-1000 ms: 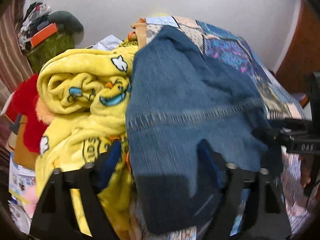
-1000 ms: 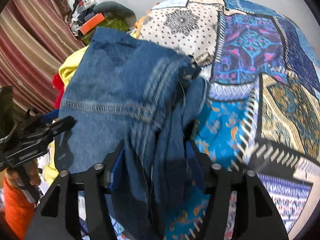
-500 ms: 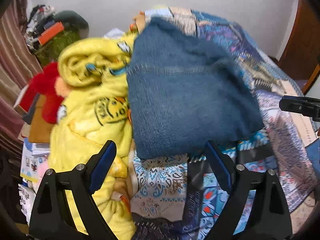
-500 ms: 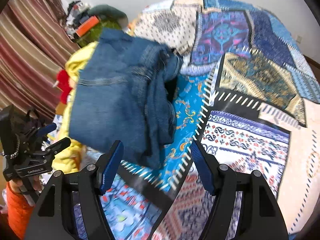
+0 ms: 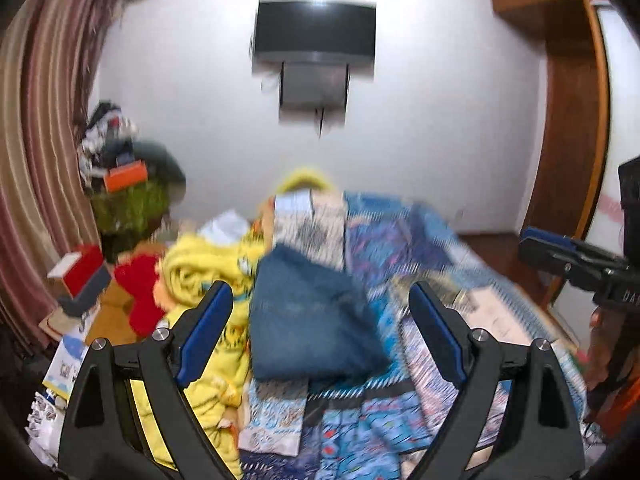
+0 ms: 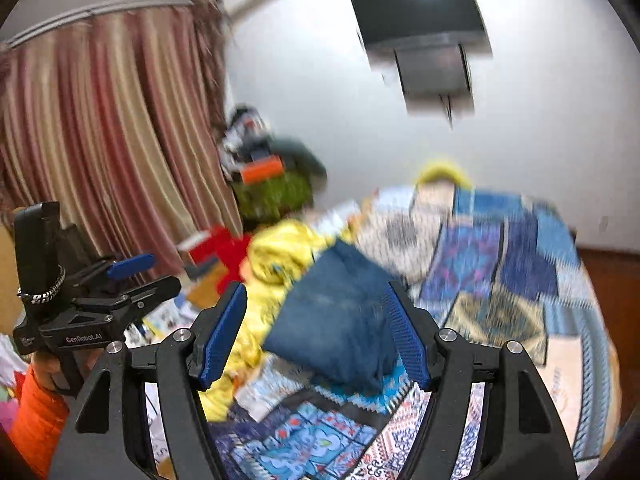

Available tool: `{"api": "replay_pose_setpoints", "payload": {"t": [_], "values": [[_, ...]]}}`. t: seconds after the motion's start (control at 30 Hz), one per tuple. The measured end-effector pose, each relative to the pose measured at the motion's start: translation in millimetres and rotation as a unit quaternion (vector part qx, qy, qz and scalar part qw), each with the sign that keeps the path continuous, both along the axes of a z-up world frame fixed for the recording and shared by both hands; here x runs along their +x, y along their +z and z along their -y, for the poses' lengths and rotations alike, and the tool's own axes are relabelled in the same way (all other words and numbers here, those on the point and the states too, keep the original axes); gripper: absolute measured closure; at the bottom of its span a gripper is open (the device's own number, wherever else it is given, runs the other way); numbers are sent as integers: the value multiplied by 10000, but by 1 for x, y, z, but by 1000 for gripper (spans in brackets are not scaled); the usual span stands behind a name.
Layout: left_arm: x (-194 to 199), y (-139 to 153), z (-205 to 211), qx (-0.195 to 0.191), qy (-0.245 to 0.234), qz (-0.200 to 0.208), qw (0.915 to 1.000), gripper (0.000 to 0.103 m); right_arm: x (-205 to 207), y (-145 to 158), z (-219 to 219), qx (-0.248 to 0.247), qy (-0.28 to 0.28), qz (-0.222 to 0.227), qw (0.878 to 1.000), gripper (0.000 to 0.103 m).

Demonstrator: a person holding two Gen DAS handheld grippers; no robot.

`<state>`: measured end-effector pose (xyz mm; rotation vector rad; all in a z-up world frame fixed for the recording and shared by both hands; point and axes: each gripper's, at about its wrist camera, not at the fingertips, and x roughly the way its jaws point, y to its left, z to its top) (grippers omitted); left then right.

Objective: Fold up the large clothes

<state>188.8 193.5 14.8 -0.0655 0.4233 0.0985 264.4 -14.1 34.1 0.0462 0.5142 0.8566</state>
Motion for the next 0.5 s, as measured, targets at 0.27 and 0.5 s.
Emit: {"api": "replay_pose_setpoints", "payload": {"t": [0.27,0.5], "values": [[-91,39,51,305,78,1284,9912,13,-72,41,30,633,-72,842,9944,35],[-132,40,77,418,289,1749,9833,13,-108,39,40,727,-407,1196,9893,29]]}}
